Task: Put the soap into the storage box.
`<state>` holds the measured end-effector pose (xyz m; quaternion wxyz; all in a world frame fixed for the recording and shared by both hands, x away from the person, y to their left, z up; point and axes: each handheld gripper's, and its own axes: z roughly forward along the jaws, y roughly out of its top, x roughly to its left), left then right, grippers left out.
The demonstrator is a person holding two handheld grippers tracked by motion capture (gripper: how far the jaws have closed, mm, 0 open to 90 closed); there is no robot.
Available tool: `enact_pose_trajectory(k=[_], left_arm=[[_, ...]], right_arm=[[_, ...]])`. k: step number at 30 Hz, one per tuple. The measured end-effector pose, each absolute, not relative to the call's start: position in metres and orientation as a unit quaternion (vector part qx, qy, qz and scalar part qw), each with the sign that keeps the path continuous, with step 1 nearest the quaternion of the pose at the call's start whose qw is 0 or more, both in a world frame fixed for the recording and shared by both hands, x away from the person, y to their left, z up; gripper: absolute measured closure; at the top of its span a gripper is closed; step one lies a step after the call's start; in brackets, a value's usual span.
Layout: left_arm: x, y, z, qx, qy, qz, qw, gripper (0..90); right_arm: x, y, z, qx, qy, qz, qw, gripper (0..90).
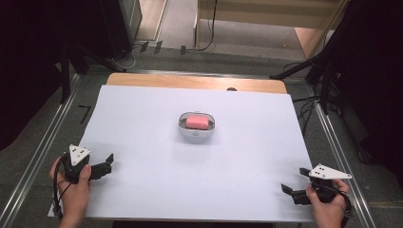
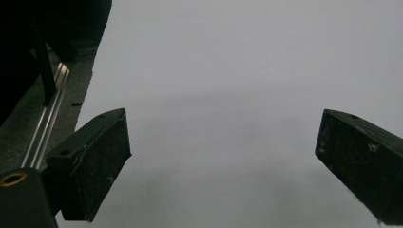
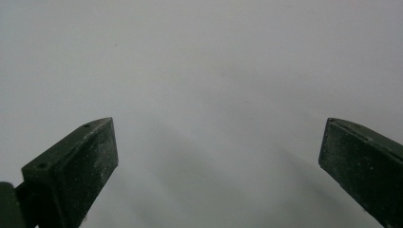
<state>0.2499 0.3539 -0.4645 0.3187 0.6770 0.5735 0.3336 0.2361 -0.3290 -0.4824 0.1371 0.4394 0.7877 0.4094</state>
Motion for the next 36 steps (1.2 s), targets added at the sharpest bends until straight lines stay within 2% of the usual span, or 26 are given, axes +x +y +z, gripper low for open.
enact_pose_trajectory(k=[20, 36], left_arm=[[0.251, 0.354, -0.465, 0.678, 0.575, 0.333, 0.314, 4.8], [0.251, 0.353, -0.465, 0.679, 0.572, 0.334, 0.315, 4.8]], right_arm=[[0.215, -0.355, -0.493, 0.475, 0.712, 0.492, 0.159, 0.0], [0.216, -0.347, -0.494, 0.478, 0.729, 0.458, 0.175, 0.0]])
